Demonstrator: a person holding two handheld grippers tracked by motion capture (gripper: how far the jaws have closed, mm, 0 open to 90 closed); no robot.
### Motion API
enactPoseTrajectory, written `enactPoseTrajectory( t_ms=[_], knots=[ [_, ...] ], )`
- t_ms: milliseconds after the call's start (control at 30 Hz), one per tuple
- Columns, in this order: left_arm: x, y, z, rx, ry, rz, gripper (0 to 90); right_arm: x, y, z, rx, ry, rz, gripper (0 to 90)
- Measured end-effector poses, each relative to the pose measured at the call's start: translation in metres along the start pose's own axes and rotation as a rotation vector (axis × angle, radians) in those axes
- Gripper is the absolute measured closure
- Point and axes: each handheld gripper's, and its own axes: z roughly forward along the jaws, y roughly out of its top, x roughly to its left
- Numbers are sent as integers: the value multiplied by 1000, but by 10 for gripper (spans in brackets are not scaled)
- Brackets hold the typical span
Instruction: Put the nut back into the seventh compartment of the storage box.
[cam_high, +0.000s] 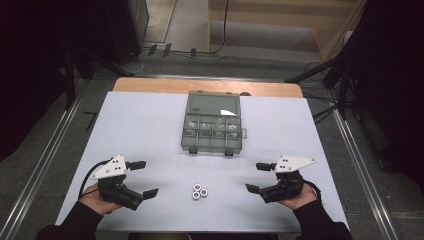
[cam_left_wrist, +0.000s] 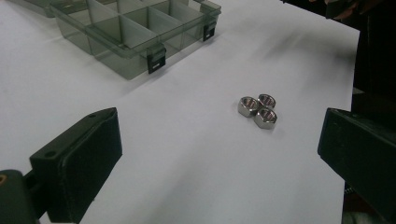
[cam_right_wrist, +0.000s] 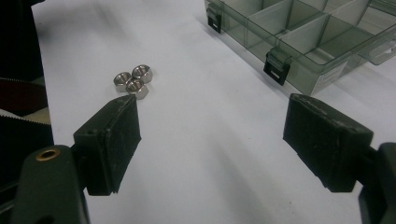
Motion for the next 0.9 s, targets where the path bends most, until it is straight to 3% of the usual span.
enactPoseTrajectory(
  t_ms=[133, 900],
  knots=[
    [0, 0, 0, 1, 0, 2, 0, -2, -1, -1, 10, 19, 3, 212],
    [1, 1, 2, -9, -7, 7, 0, -4, 1, 0, -25, 14, 6, 178]
  ],
)
